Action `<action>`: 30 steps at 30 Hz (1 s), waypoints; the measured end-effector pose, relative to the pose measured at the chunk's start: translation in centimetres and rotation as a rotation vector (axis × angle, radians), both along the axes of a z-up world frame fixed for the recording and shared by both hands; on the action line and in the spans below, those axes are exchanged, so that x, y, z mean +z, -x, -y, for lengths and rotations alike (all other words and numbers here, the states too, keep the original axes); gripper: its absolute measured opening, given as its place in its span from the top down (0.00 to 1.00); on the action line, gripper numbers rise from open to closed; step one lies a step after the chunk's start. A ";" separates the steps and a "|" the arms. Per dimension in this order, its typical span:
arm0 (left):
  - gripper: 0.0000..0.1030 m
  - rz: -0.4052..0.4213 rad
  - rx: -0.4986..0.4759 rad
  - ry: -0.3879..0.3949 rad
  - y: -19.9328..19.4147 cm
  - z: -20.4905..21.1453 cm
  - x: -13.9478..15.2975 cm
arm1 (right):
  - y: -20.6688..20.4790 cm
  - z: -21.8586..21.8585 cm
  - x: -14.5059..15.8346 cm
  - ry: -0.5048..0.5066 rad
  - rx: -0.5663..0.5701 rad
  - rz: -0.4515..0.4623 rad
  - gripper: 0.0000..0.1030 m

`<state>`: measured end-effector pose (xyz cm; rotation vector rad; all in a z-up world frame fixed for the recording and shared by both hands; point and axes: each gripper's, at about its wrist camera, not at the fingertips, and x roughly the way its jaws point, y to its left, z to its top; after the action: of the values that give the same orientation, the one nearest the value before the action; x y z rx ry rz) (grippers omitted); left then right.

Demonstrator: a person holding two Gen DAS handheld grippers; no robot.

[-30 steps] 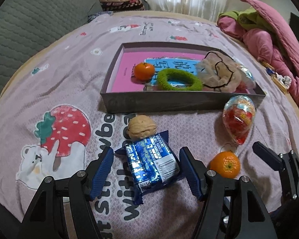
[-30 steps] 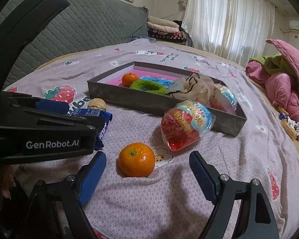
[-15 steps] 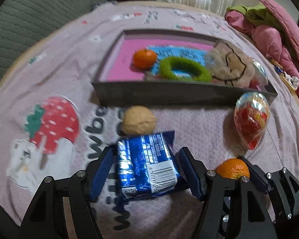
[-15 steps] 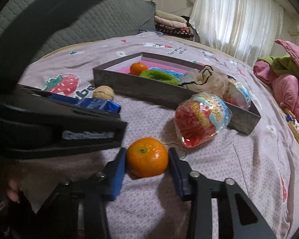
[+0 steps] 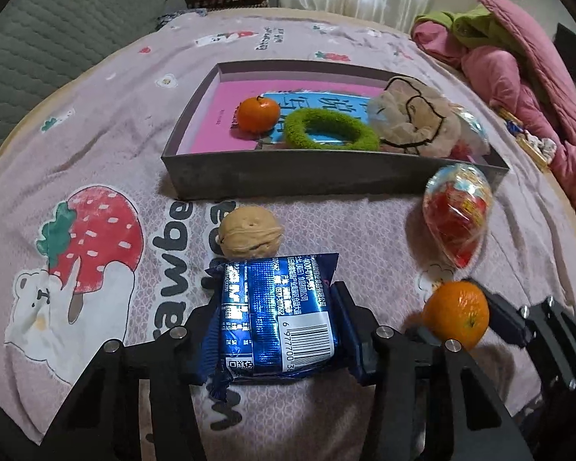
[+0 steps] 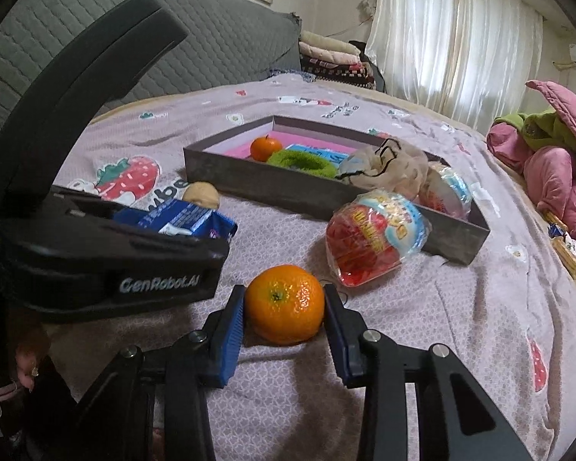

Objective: Organize objects

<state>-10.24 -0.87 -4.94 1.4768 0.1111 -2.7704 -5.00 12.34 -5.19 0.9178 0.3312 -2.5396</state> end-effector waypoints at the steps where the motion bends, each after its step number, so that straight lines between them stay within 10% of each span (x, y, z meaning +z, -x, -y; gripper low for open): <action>1: 0.49 -0.005 -0.003 0.002 -0.3 0.0 0.1 | 0.0 -0.1 0.1 0.001 -0.002 -0.003 0.62; 30: 0.49 -0.234 -0.039 0.076 -4.1 -0.8 6.3 | -0.4 -3.4 4.2 0.087 -0.085 -0.145 0.62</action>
<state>-6.11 -0.06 1.37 1.1466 -0.0232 -2.9327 -4.62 15.74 -1.02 0.7322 0.2269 -2.6822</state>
